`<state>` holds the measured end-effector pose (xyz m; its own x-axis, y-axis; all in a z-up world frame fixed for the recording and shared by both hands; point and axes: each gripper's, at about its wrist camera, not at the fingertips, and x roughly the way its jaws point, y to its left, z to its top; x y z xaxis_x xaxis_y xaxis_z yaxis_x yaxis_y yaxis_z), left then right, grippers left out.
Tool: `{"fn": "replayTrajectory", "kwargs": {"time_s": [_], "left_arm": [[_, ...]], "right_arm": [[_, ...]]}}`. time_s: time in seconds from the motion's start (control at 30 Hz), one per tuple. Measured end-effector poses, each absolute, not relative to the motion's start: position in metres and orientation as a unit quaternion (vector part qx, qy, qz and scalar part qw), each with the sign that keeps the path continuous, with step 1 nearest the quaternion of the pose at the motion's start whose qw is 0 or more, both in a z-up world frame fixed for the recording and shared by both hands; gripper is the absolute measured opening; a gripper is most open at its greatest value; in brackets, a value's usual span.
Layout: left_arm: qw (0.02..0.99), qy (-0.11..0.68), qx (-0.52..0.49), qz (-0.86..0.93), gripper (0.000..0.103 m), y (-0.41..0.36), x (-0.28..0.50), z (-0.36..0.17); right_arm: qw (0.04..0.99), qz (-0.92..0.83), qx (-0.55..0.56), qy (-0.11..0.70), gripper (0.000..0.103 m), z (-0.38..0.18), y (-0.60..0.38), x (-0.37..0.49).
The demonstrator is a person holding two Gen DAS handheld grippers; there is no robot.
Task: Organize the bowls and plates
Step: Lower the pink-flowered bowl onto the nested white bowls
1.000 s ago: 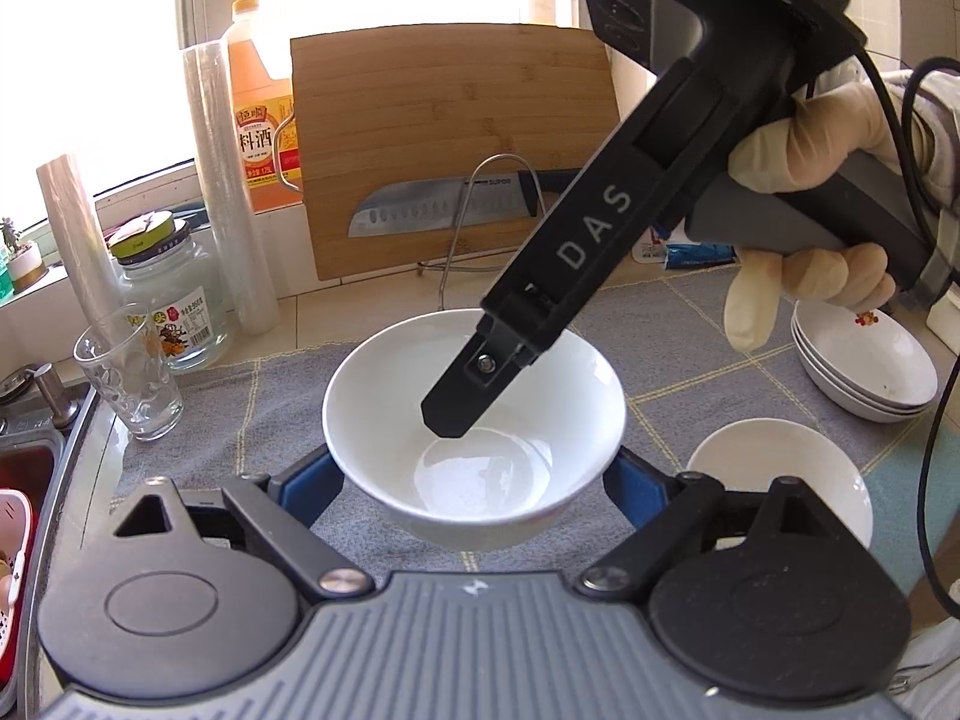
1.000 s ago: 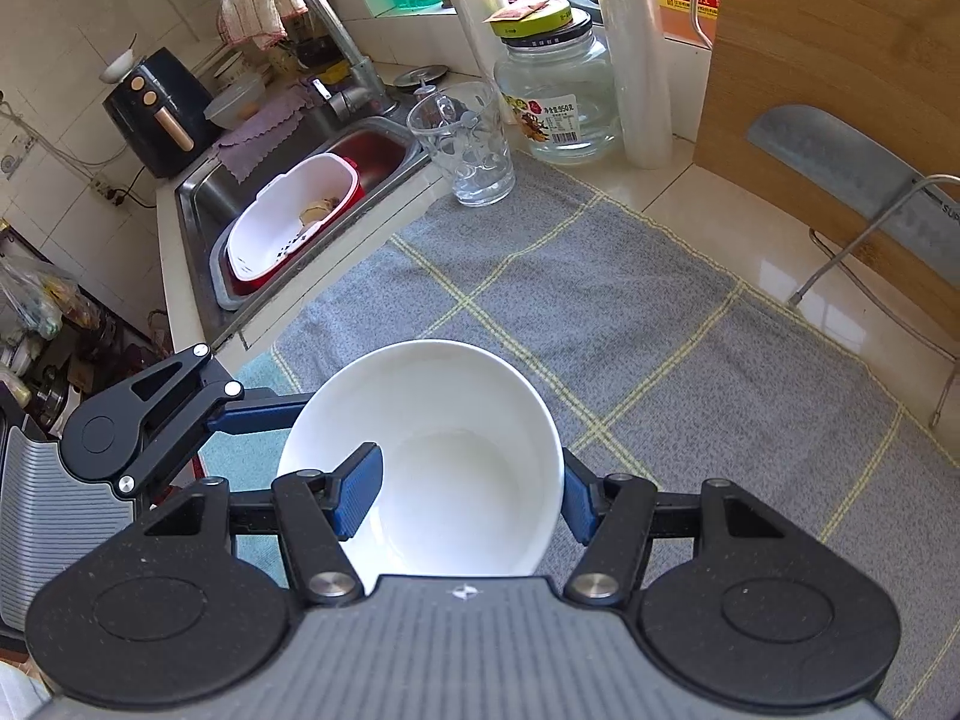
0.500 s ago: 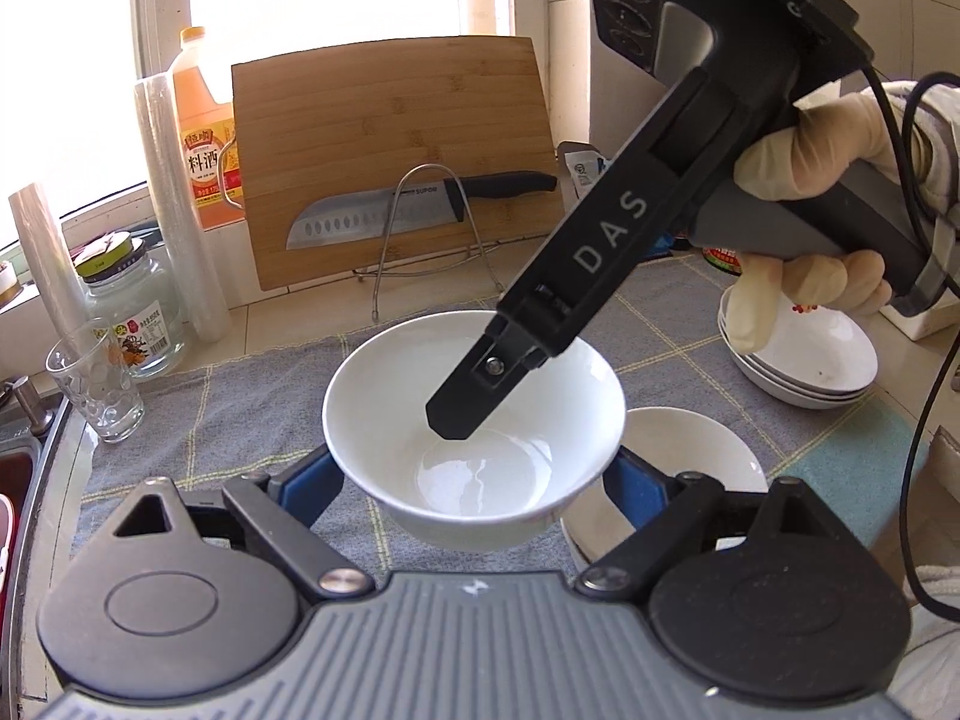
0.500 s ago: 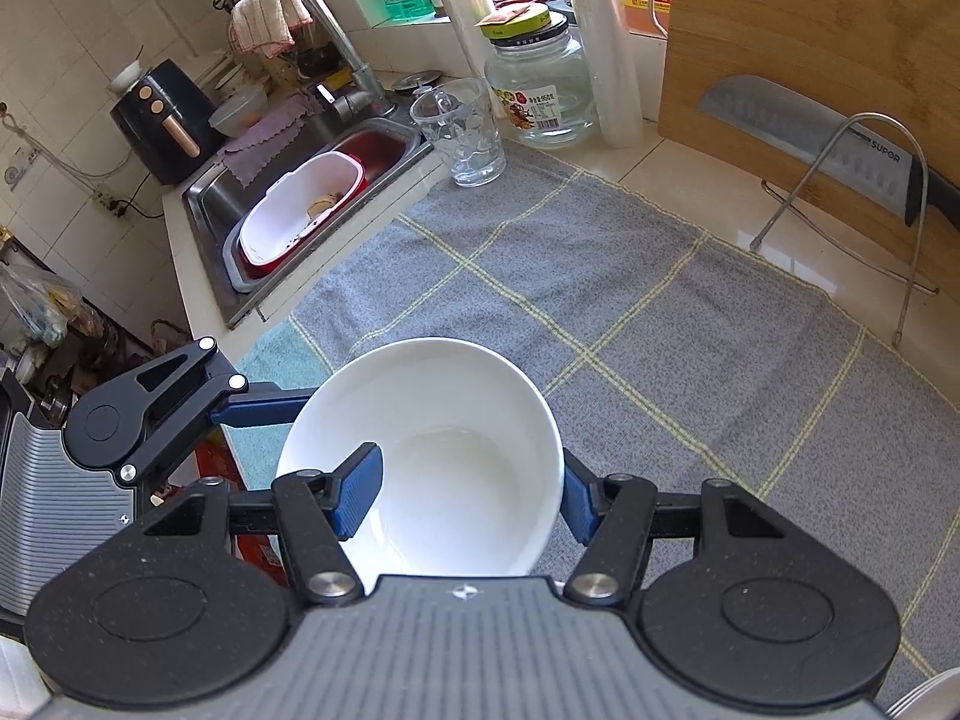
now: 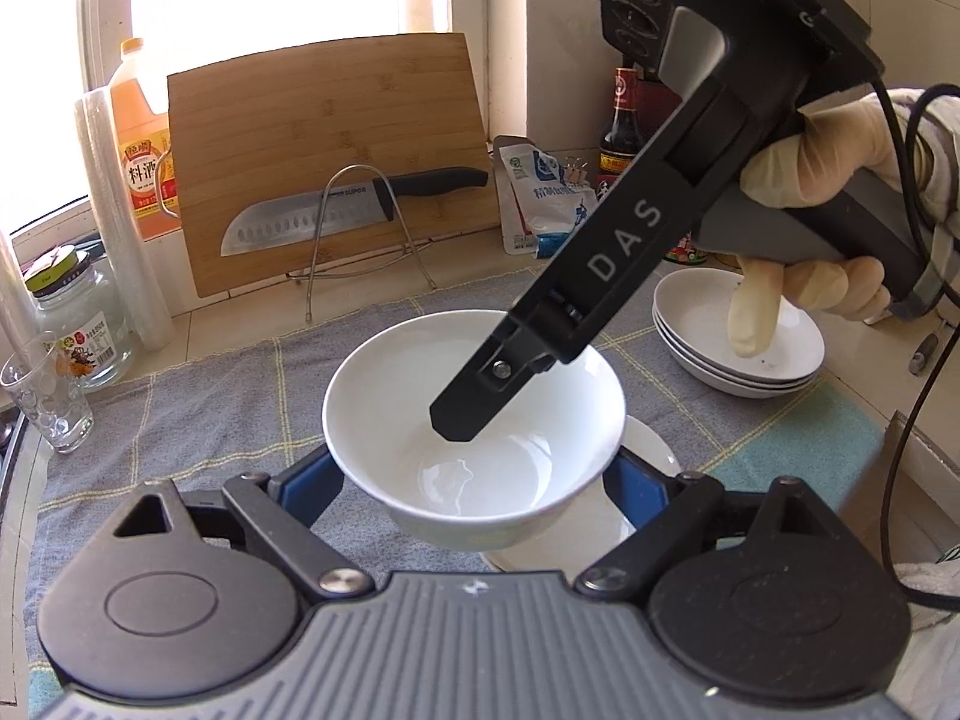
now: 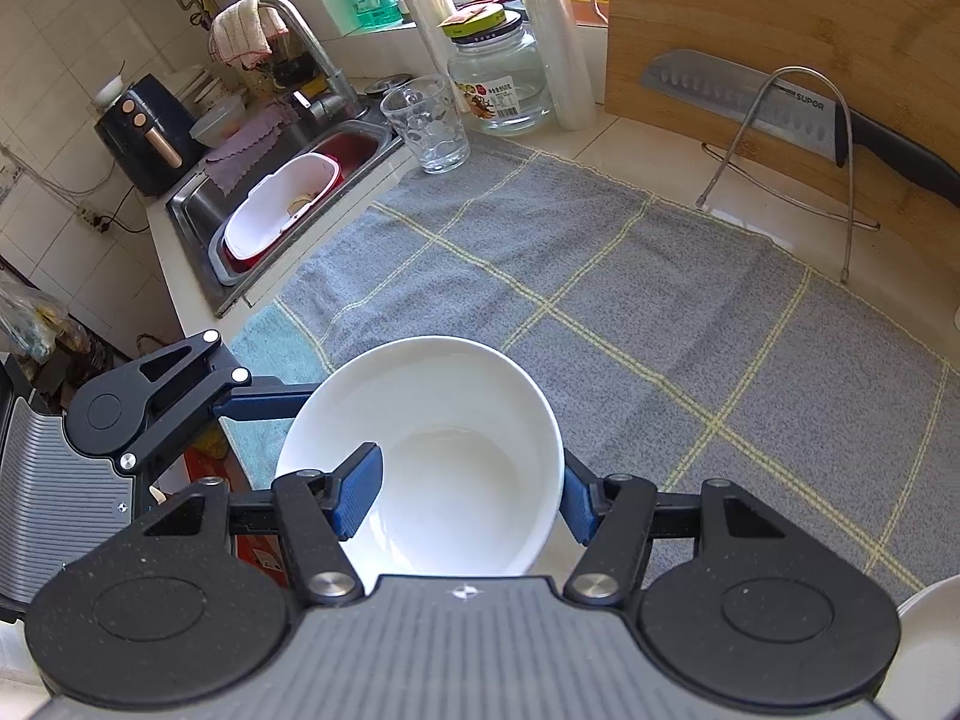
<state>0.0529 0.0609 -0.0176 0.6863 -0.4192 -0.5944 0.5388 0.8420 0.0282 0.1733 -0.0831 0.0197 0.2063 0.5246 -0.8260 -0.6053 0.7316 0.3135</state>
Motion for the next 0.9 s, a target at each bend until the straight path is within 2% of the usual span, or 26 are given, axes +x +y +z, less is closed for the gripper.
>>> {"fn": "replayTrajectory", "kwargs": {"time_s": [0.9], "left_arm": [[0.889, 0.331, 0.100, -0.299, 0.092, 0.027, 0.049, -0.042]], "right_arm": [[0.779, 0.328, -0.030, 0.533, 0.067, -0.003, -0.121, 0.151]]}}
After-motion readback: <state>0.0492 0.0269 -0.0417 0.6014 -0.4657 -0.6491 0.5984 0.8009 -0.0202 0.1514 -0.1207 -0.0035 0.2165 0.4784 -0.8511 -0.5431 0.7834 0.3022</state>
